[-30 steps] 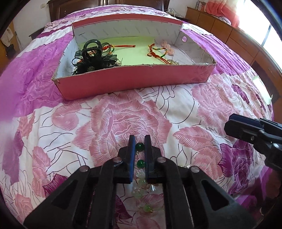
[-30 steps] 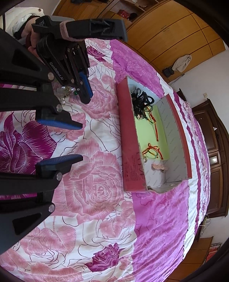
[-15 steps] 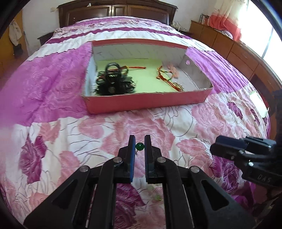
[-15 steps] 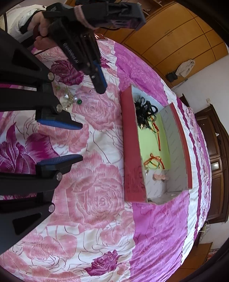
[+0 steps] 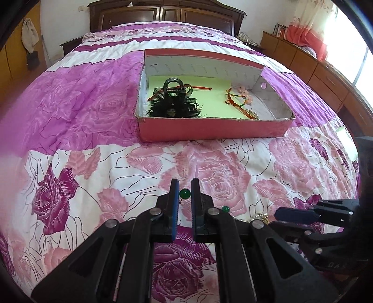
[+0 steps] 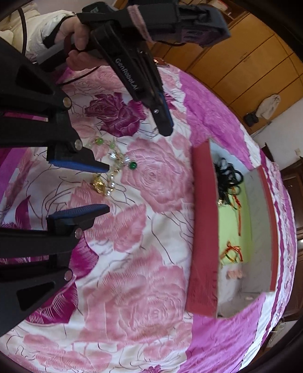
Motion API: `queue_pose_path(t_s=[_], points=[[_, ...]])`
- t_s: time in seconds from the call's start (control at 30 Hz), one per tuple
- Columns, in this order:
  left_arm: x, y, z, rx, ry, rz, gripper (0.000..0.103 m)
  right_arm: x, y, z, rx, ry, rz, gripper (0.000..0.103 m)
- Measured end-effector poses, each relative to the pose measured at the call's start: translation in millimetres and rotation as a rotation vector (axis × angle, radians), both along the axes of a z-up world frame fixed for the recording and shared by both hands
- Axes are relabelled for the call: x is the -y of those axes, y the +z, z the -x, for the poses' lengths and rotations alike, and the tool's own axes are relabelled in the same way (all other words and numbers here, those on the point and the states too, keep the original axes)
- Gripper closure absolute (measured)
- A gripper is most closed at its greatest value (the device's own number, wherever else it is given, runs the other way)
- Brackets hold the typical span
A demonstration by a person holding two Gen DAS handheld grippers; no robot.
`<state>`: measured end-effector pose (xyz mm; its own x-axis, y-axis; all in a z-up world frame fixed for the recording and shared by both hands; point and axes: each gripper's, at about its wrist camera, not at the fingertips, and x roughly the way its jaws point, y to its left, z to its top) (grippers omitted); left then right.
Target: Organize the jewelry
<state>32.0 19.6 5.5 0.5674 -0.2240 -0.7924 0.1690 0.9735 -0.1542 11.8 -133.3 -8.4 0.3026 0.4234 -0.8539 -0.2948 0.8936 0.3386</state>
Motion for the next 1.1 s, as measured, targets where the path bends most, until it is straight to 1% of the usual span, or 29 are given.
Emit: queue_pose_path(t_s=[0.17,0.23,0.37,0.57,0.7,0.9,0.93,1.0,1.1], points=[[-5.0,-3.1,0.2,-0.003,0.009,0.012,0.102,-7.6,-13.1,-4.5,-0.039,0.005,0.023,0.076],[-6.7,-5.0,0.0,-0.006,0.012,0.015,0.102,-9.9,-18.3,-6.6,-0.055,0.004,0.020,0.081],[-9.0,-6.4,-0.1,-0.010,0.014,0.018,0.102,-8.4,-23.0,-10.6,-0.078,-0.010,-0.023,0.081],[-7.3,-5.8,-0.1,-0.011,0.012,0.014,0.102,-0.1,-18.3,-10.5,-0.075,-0.037,-0.079,0.082],[-6.8,-2.4,1.0,-0.001,0.016,0.019,0.102,5.6,-9.4,-9.1,-0.037,-0.047,-0.090,0.082],[-4.0,5.5,3.4,0.033,0.017,0.030,0.102,13.2,9.0,-5.6,0.073,-0.069,-0.085,0.083],[-3.4,6.8,3.8,0.039,0.017,0.030,0.102,14.5,12.7,-4.6,0.094,-0.074,-0.086,0.085],[-2.1,9.7,4.9,0.054,0.015,0.031,0.102,16.0,18.3,-2.9,0.130,-0.078,-0.083,0.098],[0.2,14.2,6.6,0.076,0.011,0.035,0.102,17.1,26.0,0.4,0.196,-0.083,-0.064,0.098]])
